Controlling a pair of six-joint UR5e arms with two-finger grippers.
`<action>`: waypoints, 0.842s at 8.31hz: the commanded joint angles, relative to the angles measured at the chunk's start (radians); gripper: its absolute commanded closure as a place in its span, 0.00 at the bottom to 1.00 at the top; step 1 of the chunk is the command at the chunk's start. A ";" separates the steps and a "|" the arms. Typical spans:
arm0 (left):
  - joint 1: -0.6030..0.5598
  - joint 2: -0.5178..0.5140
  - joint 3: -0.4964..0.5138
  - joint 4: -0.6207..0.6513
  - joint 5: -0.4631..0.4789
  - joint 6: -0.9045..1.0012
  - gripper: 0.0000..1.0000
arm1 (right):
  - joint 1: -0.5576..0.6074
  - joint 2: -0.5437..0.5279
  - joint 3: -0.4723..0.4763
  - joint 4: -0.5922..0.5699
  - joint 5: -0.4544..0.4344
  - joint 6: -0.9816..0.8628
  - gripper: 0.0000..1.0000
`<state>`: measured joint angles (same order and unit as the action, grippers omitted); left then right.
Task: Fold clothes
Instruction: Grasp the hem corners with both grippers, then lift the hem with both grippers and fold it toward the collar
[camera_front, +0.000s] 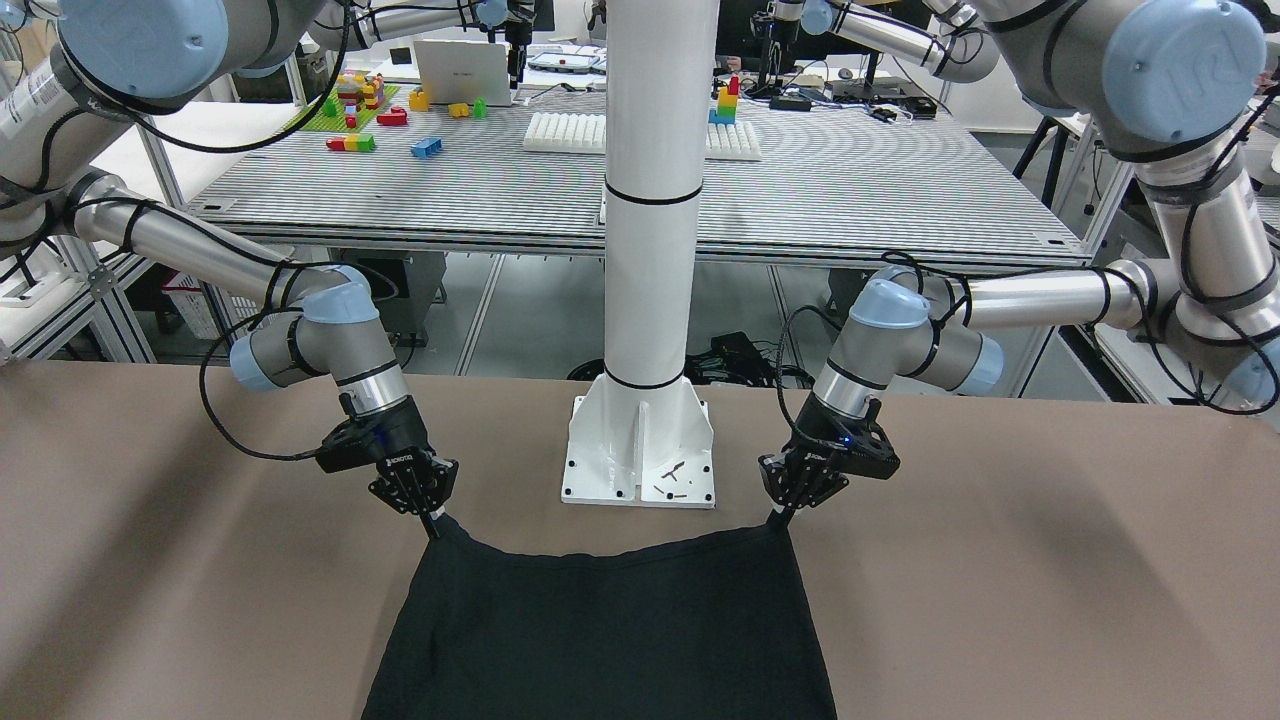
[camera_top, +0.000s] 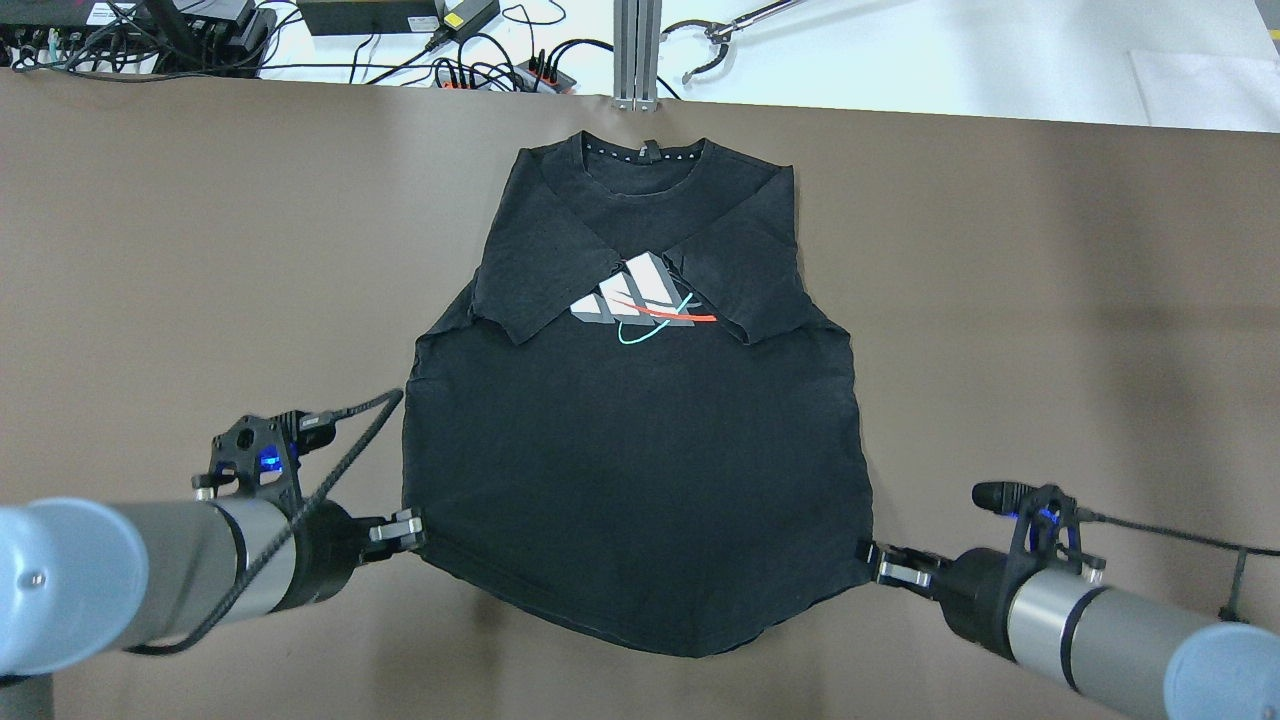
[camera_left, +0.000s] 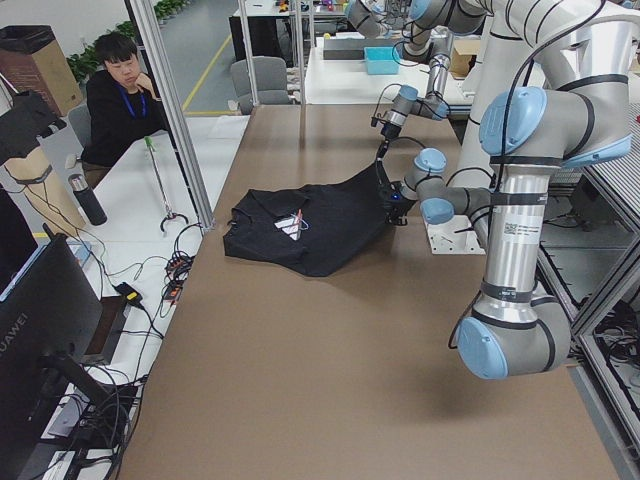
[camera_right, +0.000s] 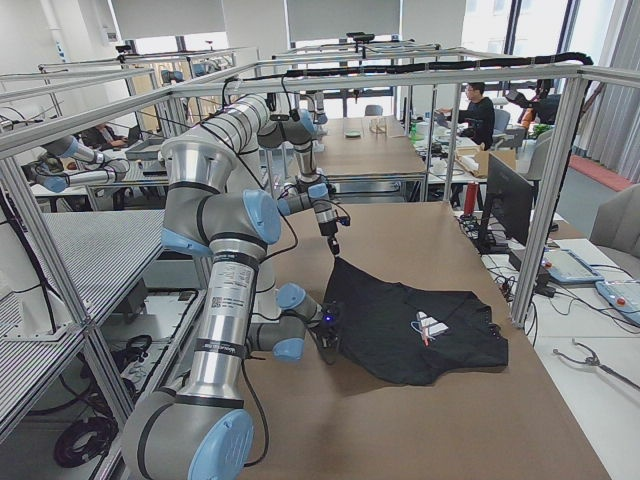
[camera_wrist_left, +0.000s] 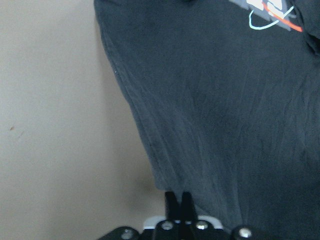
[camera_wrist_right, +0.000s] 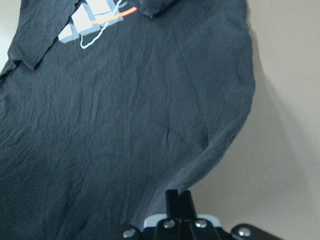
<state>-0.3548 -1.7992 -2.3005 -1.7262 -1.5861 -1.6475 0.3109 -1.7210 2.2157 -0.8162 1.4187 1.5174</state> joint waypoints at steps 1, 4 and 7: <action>-0.195 -0.222 0.015 0.255 -0.170 0.154 1.00 | 0.268 0.165 0.006 -0.272 0.254 -0.185 1.00; -0.335 -0.273 0.096 0.289 -0.300 0.374 1.00 | 0.300 0.280 0.009 -0.451 0.317 -0.267 1.00; -0.319 -0.152 0.025 0.281 -0.596 0.408 1.00 | 0.258 0.198 0.054 -0.443 0.620 -0.273 1.00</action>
<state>-0.6960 -2.0303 -2.2205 -1.4408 -2.0078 -1.2594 0.5996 -1.4733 2.2352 -1.2572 1.8145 1.2525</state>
